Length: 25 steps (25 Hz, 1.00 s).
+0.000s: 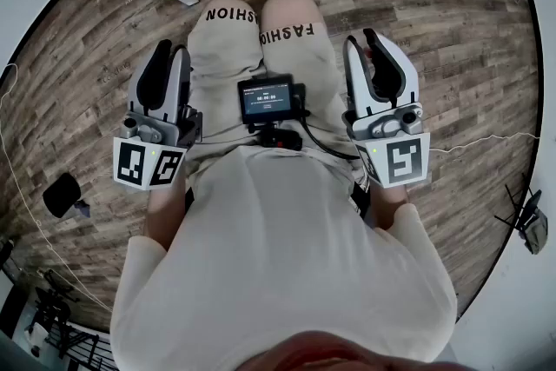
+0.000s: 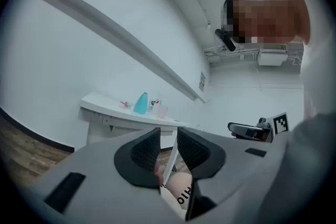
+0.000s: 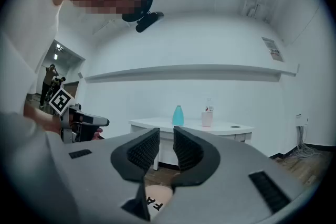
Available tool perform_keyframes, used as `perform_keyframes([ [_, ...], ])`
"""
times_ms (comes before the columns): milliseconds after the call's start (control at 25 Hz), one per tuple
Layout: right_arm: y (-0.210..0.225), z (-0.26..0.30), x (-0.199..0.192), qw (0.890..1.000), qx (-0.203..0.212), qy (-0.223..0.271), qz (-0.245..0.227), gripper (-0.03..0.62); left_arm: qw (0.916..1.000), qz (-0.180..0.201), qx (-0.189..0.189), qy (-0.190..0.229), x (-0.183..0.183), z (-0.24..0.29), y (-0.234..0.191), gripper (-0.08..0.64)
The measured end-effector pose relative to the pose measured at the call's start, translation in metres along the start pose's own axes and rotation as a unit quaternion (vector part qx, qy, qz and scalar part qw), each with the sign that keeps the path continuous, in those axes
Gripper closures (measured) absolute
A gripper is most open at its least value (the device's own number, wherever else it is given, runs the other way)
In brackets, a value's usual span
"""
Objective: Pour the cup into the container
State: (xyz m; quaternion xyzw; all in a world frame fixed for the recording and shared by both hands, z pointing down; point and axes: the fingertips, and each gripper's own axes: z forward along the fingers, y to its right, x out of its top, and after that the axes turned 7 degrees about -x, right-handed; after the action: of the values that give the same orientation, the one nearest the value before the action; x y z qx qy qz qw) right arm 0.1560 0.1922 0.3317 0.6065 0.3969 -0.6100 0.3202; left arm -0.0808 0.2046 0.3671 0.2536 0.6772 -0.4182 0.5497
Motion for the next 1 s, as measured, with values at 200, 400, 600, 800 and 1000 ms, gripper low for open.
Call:
perform_keyframes([
  [200,0.002,-0.001,-0.002,1.0,-0.007,-0.006,0.003,0.503,1.0,-0.002,-0.005,-0.002,0.002,0.002,0.003,0.446],
  [400,0.002,-0.002,0.012,0.999,0.003,0.023,0.049,0.5,0.9999,0.005,-0.009,0.003,0.002,0.0,0.009,0.446],
  [600,-0.003,-0.002,0.023,0.999,0.007,0.03,0.037,0.499,1.0,-0.003,-0.008,0.002,-0.003,-0.008,0.014,0.447],
  [800,-0.003,-0.01,0.01,0.999,-0.001,0.016,0.04,0.498,1.0,-0.004,-0.006,-0.003,-0.004,-0.012,0.01,0.446],
  [1000,0.001,0.001,0.004,1.0,-0.024,-0.001,0.006,0.497,0.9998,0.007,-0.002,-0.016,-0.003,0.003,0.006,0.45],
])
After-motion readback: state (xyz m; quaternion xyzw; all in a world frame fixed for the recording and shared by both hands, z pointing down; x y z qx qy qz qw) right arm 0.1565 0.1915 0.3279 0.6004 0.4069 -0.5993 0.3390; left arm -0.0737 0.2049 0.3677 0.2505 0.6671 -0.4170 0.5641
